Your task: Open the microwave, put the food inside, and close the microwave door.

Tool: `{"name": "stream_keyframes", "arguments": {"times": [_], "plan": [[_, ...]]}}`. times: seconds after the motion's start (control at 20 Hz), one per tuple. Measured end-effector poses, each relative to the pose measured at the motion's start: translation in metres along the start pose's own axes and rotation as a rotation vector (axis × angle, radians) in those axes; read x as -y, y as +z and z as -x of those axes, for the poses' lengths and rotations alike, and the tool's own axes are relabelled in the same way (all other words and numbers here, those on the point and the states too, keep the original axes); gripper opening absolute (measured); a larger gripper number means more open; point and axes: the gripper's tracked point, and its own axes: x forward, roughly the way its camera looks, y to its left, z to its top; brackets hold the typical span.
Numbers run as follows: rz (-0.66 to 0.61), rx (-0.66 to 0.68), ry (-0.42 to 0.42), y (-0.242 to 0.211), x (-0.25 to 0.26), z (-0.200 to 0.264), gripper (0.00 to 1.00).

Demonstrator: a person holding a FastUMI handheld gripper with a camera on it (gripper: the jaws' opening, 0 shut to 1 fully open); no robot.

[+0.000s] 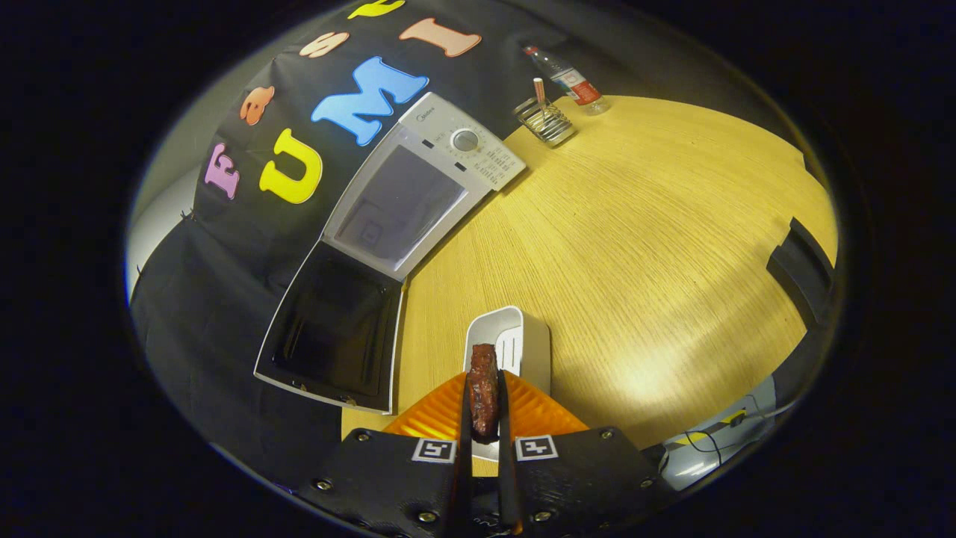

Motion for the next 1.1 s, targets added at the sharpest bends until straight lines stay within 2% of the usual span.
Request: {"name": "stream_keyframes", "arguments": {"times": [0.15,0.35,0.75,1.1], "plan": [[0.008,0.025,0.012,0.017,-0.015,-0.001,0.14],[0.009,0.062,0.075,0.047,-0.050,-0.011,0.14],[0.039,0.097,0.182,0.099,-0.112,-0.064,0.14],[0.059,0.122,0.214,0.128,-0.137,-0.119,0.14]]}}
